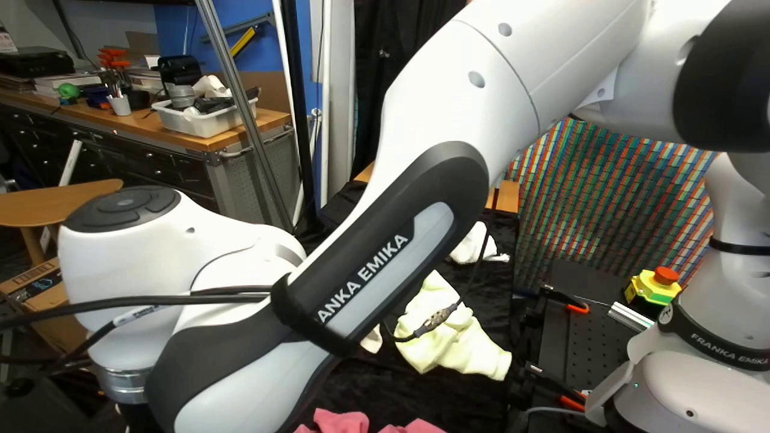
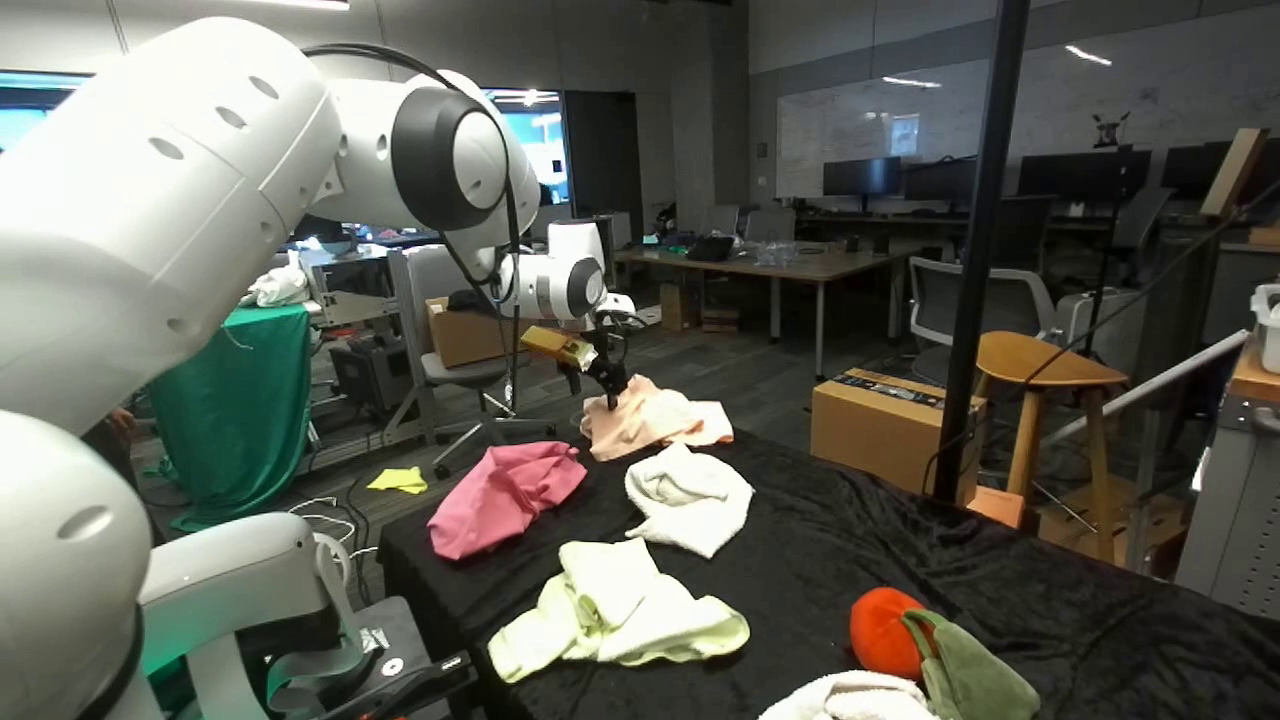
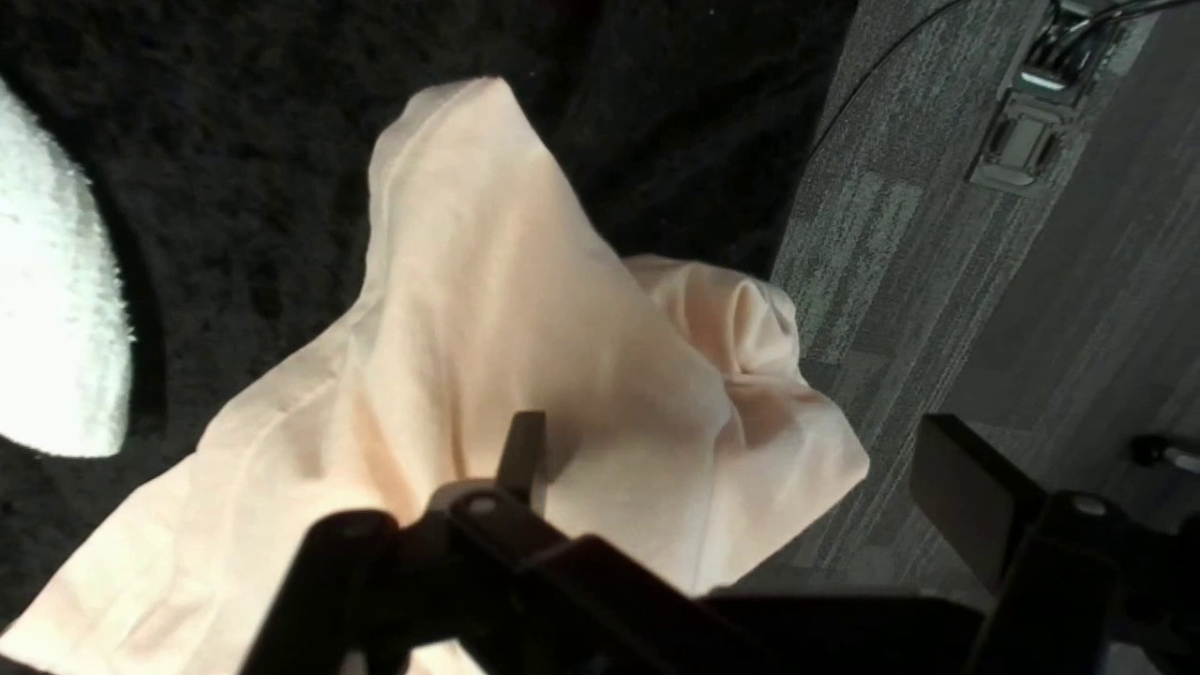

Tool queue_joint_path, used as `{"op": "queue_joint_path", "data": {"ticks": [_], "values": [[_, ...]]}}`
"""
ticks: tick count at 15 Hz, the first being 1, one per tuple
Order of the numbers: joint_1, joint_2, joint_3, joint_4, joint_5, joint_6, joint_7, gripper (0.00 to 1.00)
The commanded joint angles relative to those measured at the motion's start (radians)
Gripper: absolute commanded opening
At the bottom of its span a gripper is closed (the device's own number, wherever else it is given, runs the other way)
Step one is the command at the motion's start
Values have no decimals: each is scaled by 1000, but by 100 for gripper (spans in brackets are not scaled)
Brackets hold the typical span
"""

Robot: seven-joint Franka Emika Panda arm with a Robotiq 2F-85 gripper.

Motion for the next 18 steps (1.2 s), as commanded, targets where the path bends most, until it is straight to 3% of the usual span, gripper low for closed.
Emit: {"op": "queue_joint_path", "data": {"ticks": [1,7,17,18], "values": [[17,41,-19,27,30,56,8,100],[27,72,-39,34,30,126,28,100],[85,96,-149,54,9,189,90,100],[91,101,-158,58,8,189,93,90]]}}
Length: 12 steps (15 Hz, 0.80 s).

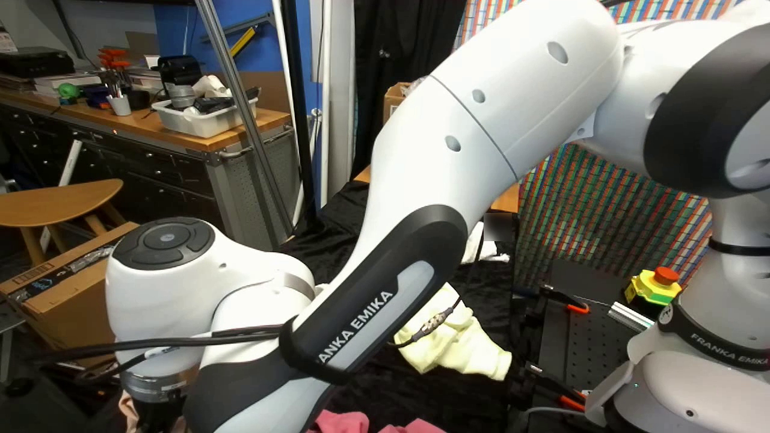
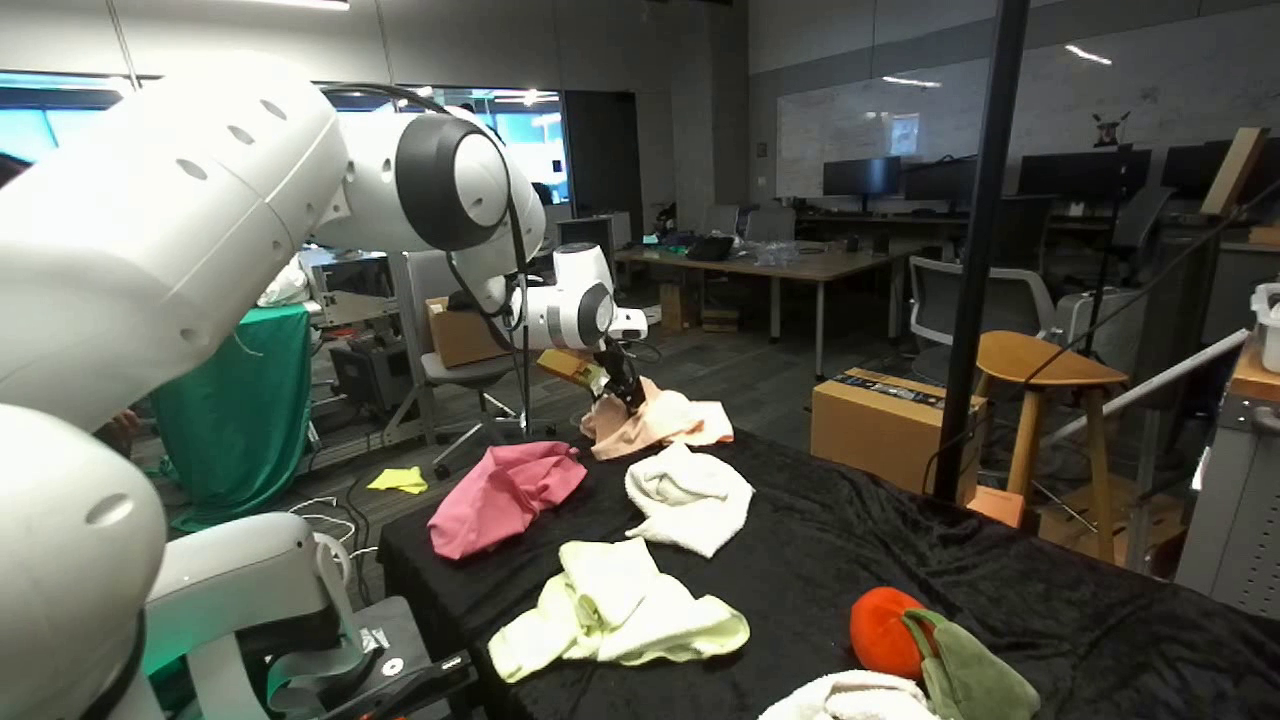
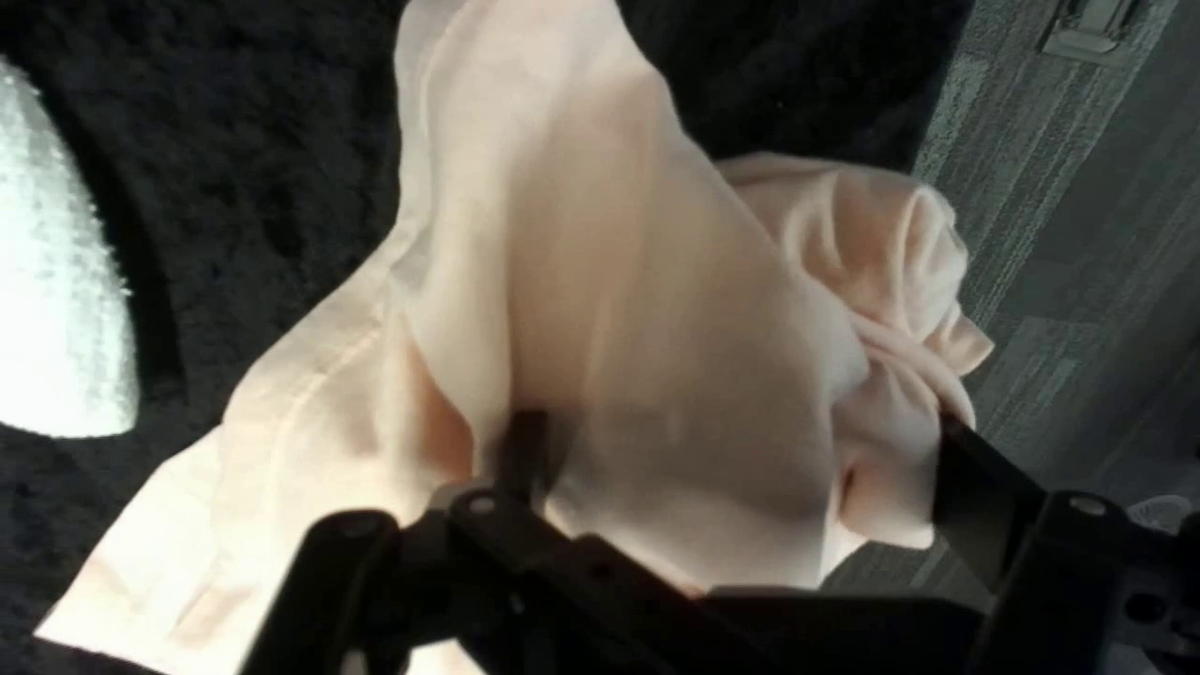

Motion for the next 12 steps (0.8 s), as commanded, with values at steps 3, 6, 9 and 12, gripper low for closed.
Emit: {"op": "queue_joint_path", "data": {"ticks": [3,6,9,12], "values": [[37,33,-51,47,12,-1,26,58],[40,25,-53,46,13,-20,27,35],[40,14,-50,40,11,-38,21,13],[42,9,-54,37,6,-49,20,6]]}}
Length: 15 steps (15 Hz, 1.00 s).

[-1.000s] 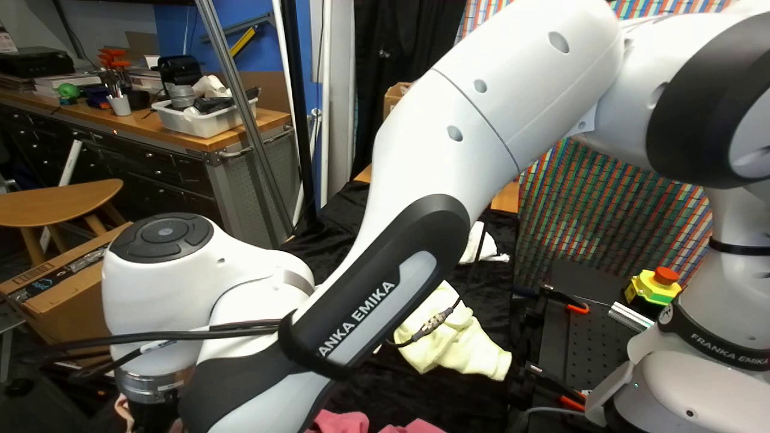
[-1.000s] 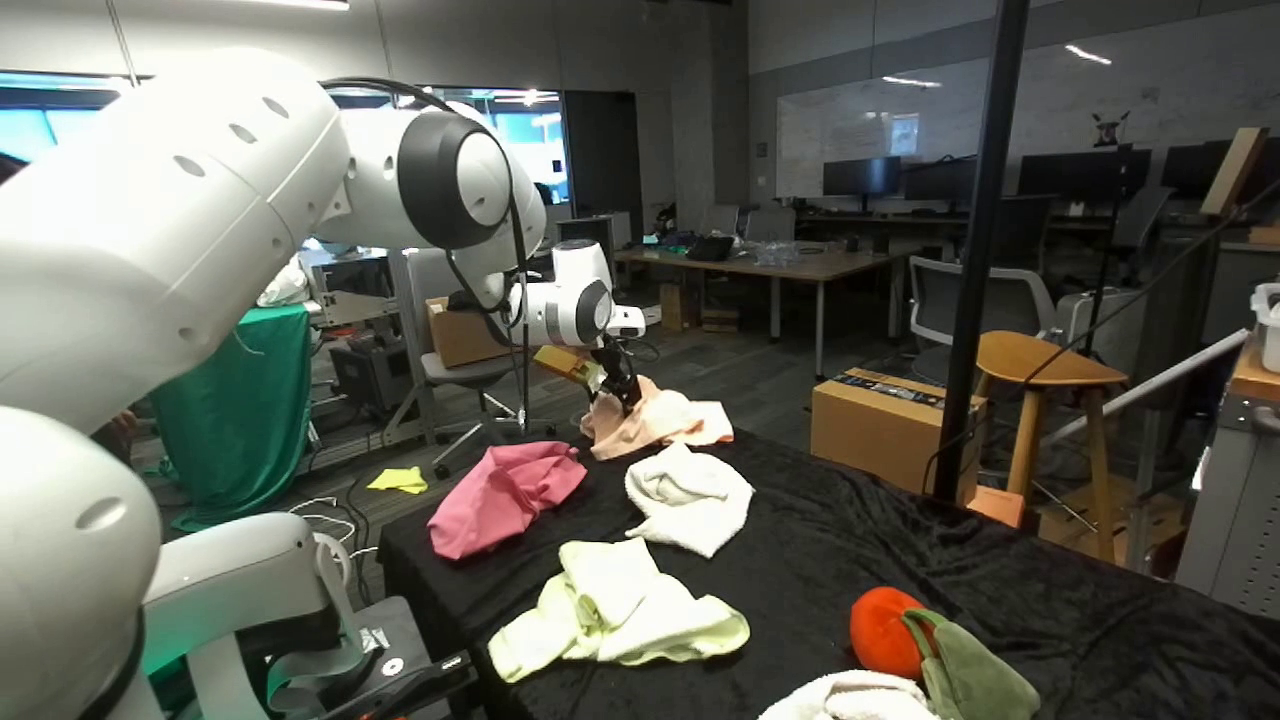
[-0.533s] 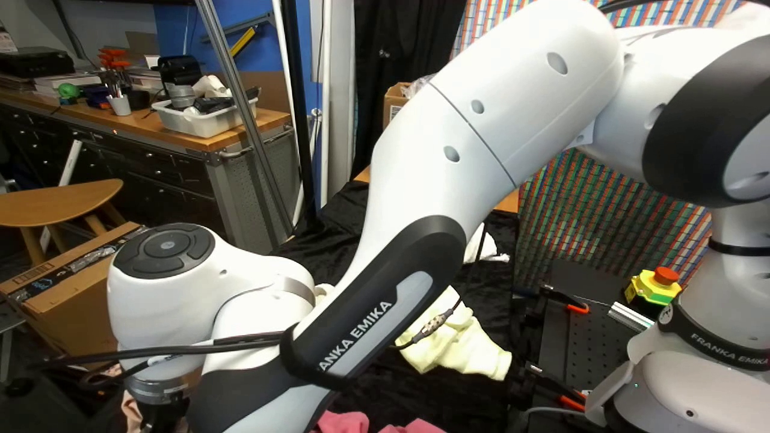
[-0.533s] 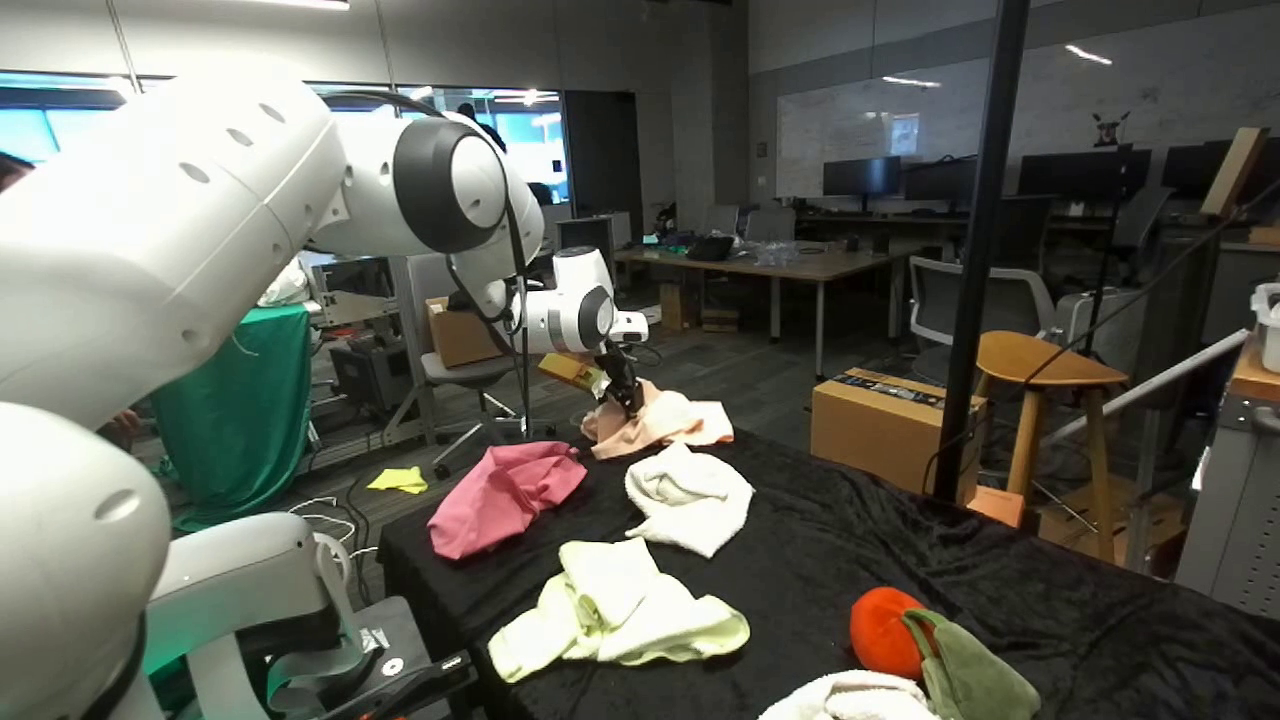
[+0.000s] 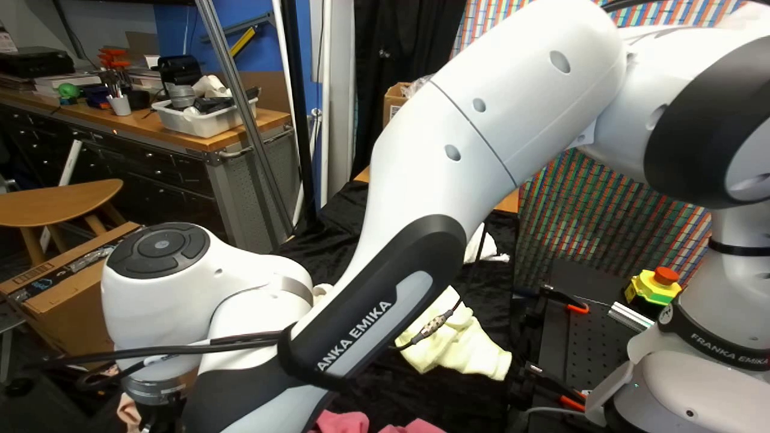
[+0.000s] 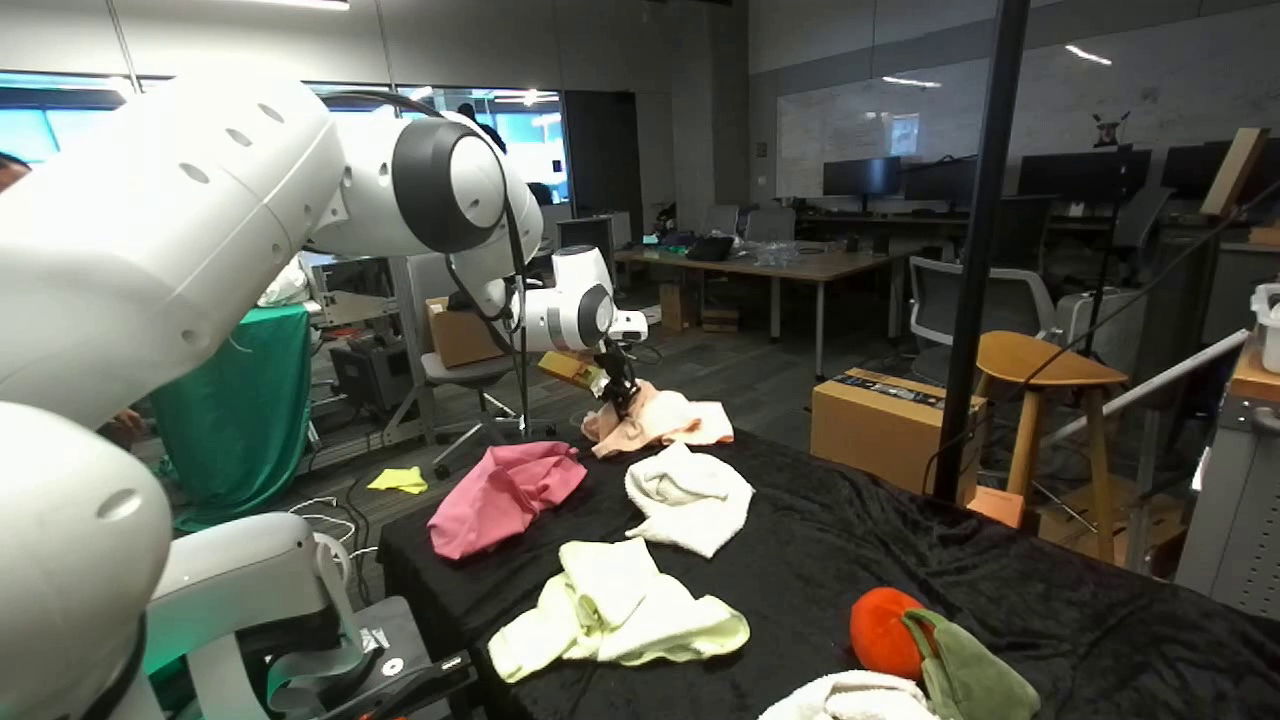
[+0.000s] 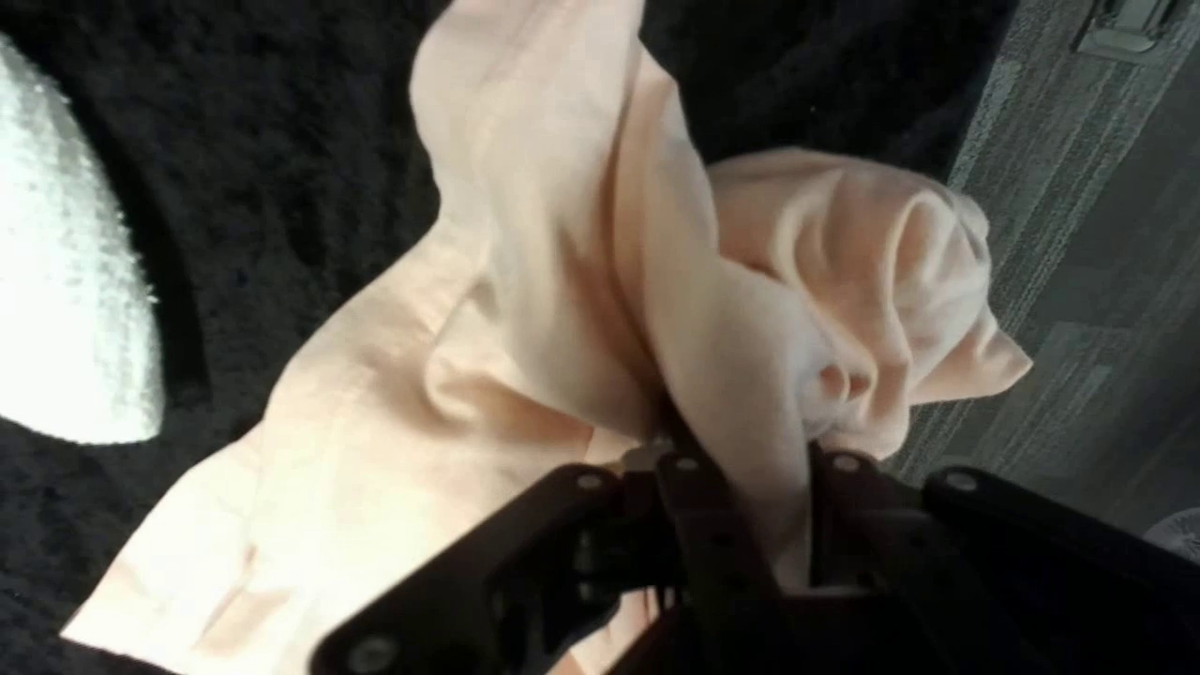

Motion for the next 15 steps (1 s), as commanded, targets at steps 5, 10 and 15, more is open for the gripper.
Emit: {"op": "queue_joint_path", "data": {"ticks": [5,10,15], "values": [[19,-35,-20,-7,-13,-23,17,9],[87,-157,-108,-100,-81,-15,105,9],[208,-352,-301,-280,-227,-21,293,9]]}}
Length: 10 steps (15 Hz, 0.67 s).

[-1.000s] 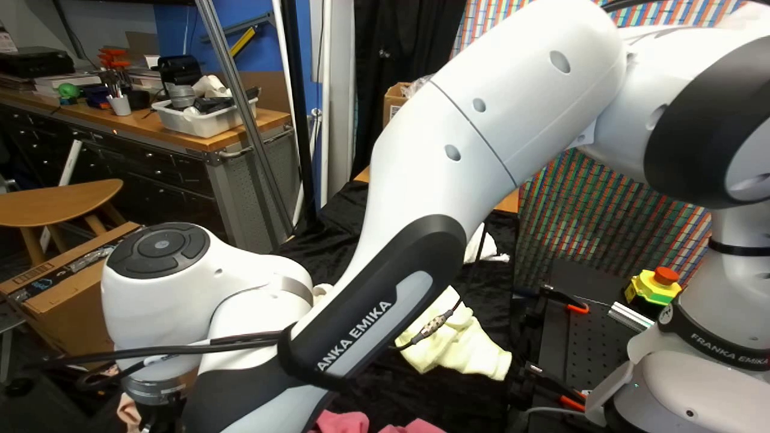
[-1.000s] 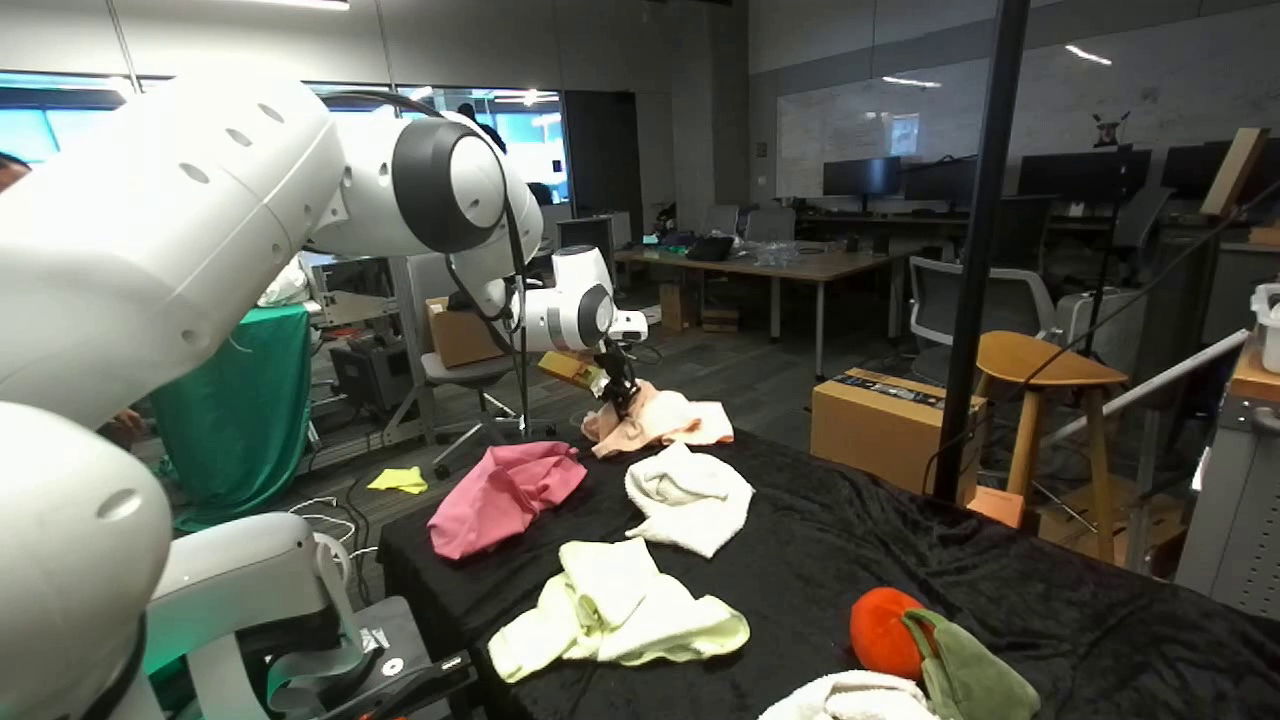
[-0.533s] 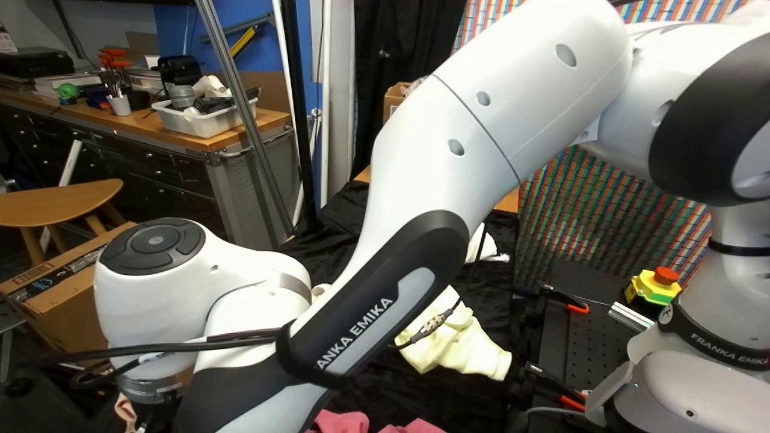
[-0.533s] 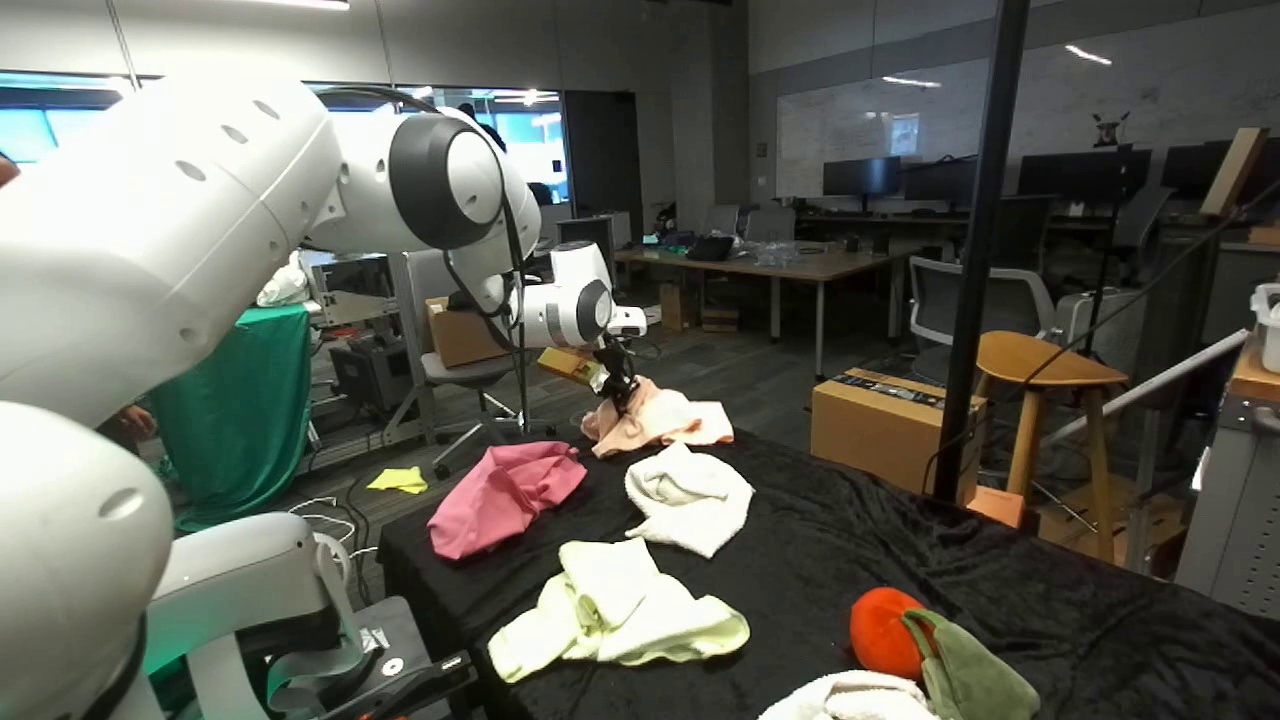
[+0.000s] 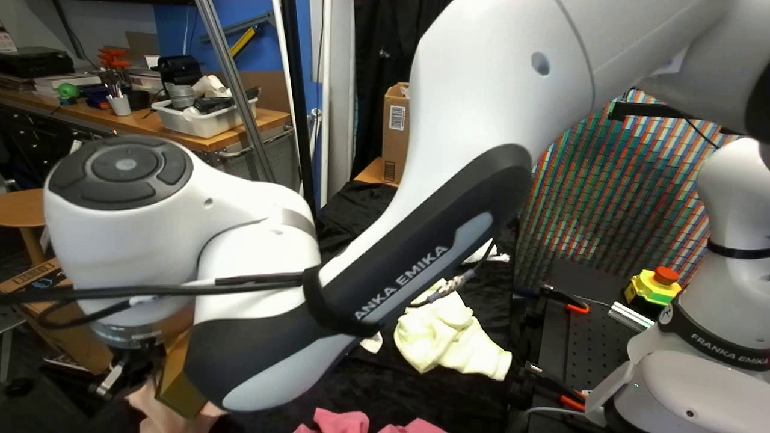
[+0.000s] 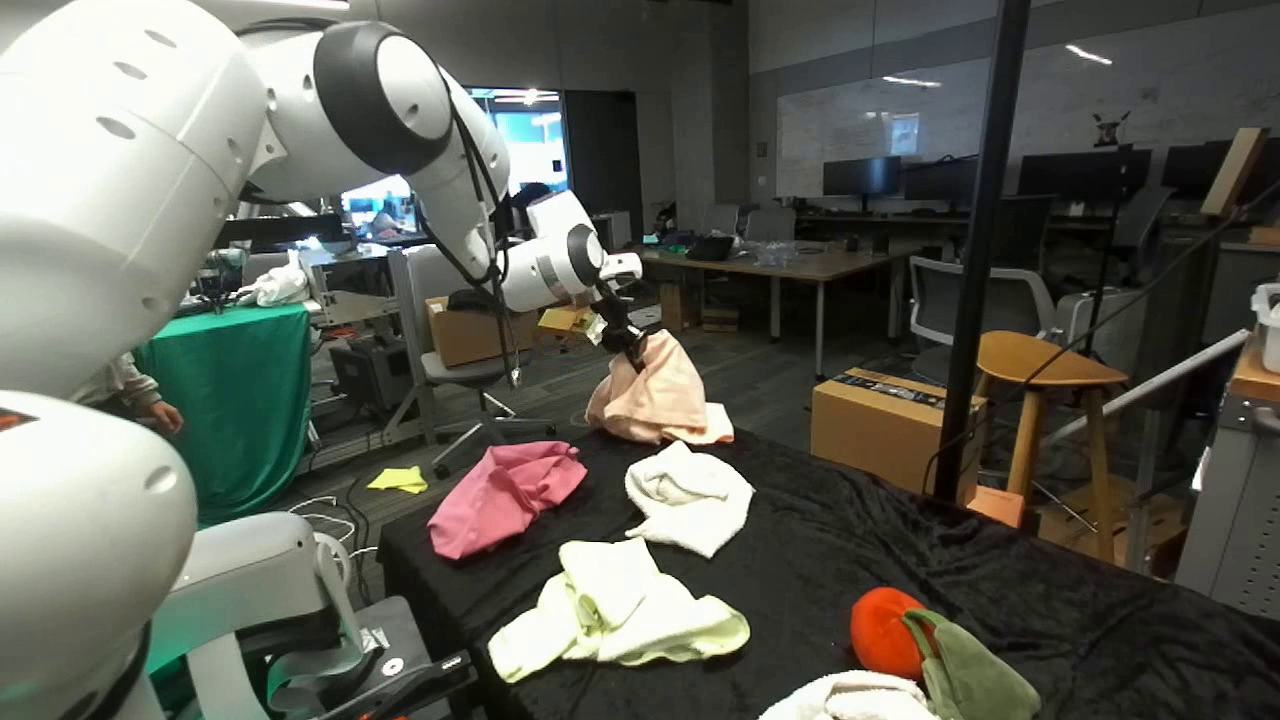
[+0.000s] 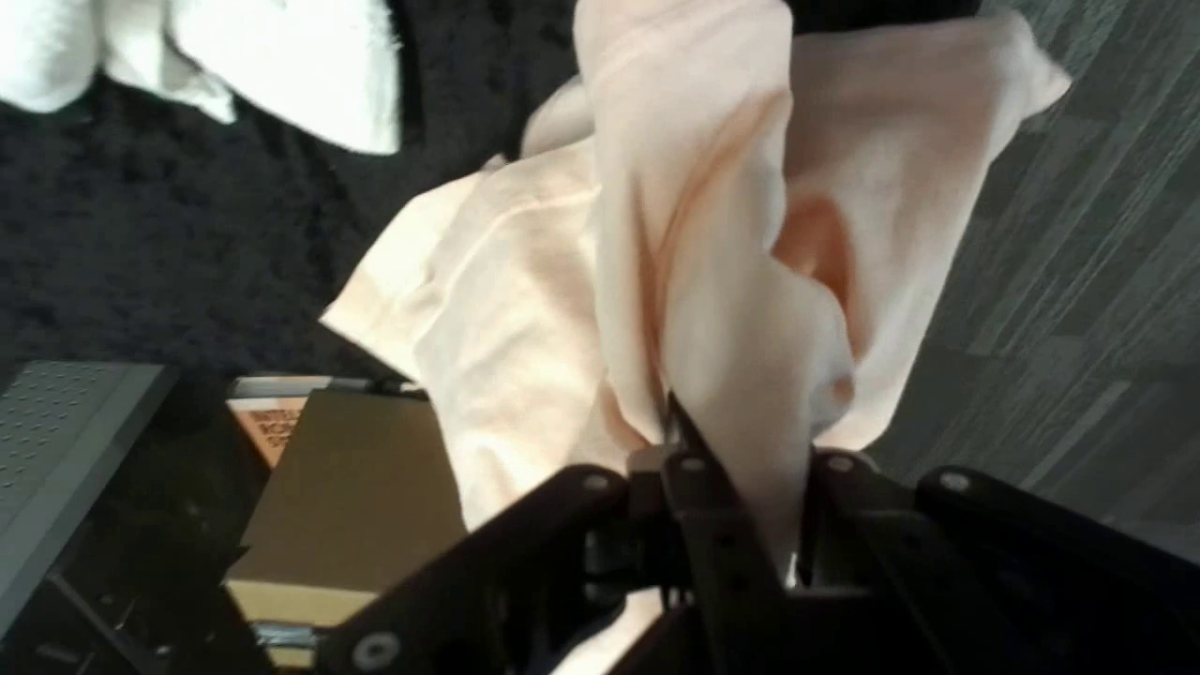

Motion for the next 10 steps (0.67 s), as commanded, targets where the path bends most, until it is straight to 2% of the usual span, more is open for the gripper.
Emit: {"op": "queue_joint_path", "data": {"ticks": [1,2,6,8,10], "values": [[92,-209,-146,-220,-108,-11,148,9],[107,-250,-174,-257,-128,-27,171,9],[50,-432,-172,-408,-294,-105,302,9],[-1,-521,-156,-482,-366,-134,390,9],[-86,-605,-116,-552,-413,-163,455,9]]}}
